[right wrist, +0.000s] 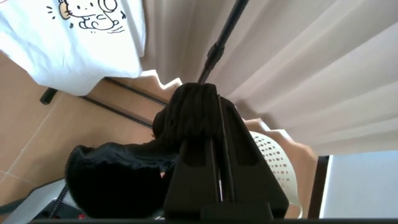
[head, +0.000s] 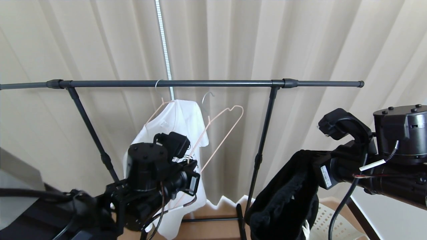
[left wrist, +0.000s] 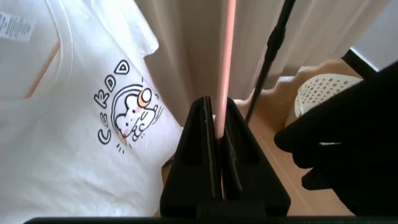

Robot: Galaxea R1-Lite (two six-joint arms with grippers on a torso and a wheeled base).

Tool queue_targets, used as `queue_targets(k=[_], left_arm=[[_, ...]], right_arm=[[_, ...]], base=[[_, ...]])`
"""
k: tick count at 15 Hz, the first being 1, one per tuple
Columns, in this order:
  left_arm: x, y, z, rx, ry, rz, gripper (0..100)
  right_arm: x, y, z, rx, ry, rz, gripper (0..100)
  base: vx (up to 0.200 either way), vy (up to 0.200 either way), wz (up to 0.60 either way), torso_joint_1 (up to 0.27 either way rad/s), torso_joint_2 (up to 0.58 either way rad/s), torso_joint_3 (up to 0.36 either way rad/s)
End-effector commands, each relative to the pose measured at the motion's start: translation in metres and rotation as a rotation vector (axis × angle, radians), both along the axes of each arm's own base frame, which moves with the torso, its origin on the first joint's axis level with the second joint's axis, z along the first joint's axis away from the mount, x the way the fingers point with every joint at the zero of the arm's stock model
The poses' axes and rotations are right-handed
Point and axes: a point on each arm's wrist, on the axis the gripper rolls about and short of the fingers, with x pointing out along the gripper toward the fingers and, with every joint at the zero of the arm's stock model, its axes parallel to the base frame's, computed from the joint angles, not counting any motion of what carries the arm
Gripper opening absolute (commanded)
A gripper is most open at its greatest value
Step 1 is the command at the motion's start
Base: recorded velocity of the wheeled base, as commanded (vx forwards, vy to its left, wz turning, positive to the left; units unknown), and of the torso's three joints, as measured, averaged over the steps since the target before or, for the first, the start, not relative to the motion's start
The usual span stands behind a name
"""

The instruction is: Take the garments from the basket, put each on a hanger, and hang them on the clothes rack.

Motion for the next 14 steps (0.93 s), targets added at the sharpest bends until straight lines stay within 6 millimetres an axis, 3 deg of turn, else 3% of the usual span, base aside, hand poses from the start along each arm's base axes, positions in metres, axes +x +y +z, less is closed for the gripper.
queue_targets(k=[1, 2, 6, 10, 14], left_arm=[[-0.045, 0.028, 0.000, -0.033, -0.028, -0.070, 0], [-0.059, 0.038, -0.011, -0.022, -0.035, -0.089, 0], [-0.083, 0.051, -0.025, -0.038, -0.057, -0.211, 0], [-0.085, 0.050, -0.029, -0.045, -0.066, -0.297, 0], [-0.089, 0.043, -0.035, -0.026, -0.037, -0.340, 0]], right_arm=[[0.006, 0.005, -0.006, -0.009, 0.005, -0.012, 0], [0.010, 0.008, -0.007, -0.008, -0.019, -0.042, 0], [0.011, 0.019, -0.010, -0.046, -0.060, -0.114, 0], [0.030, 0.029, -0.023, -0.095, -0.146, -0.278, 0], [0.036, 0.034, -0.022, -0.099, -0.195, -0.342, 0]], base=[[0.000, 0.000, 0.00, 0.000, 0.00, 0.000], [0.000, 0.000, 0.00, 0.000, 0.00, 0.000], [0.000, 0.000, 0.00, 0.000, 0.00, 0.000], [0.000, 0.000, 0.00, 0.000, 0.00, 0.000], [0.000, 0.000, 0.00, 0.000, 0.00, 0.000]])
